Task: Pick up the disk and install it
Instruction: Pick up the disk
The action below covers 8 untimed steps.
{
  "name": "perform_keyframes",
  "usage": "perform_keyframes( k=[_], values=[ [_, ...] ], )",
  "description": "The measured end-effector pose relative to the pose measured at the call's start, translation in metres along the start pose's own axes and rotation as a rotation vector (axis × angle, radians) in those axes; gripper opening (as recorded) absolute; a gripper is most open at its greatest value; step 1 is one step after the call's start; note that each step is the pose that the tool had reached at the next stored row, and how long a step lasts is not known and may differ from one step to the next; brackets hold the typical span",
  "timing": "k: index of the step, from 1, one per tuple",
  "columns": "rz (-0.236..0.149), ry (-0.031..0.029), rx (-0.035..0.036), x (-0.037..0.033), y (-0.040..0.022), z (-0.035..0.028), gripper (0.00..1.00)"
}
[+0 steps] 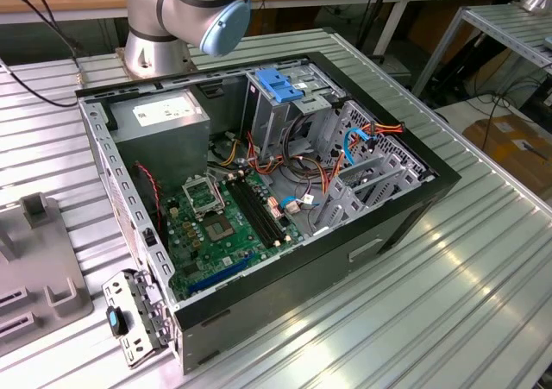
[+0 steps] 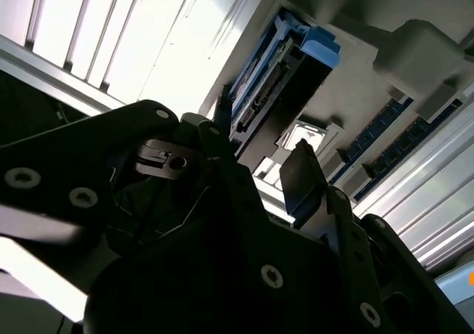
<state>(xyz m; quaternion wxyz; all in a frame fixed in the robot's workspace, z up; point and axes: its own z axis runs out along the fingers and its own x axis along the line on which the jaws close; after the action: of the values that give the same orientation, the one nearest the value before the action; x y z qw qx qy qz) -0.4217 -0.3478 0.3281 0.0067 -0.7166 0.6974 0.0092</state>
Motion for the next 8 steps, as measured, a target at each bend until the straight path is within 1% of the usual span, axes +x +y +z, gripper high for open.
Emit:
perform_keyframes(
  k=[1, 3, 4, 7, 8],
  values=[
    [-0.014, 0.0015, -0.0004, 0.0000, 0.0000, 0.0013, 0.54],
    [-0.025, 0.0020, -0.0005, 0.0001, 0.0000, 0.0035, 0.54],
    [-0.031, 0.0022, -0.0007, 0.0001, 0.0003, 0.0059, 0.54],
    [-0.034, 0.0025, -0.0008, 0.0001, 0.0008, 0.0128, 0.54],
    [-0.034, 0.0026, -0.0008, 0.0001, 0.0009, 0.0135, 0.54]
  ],
)
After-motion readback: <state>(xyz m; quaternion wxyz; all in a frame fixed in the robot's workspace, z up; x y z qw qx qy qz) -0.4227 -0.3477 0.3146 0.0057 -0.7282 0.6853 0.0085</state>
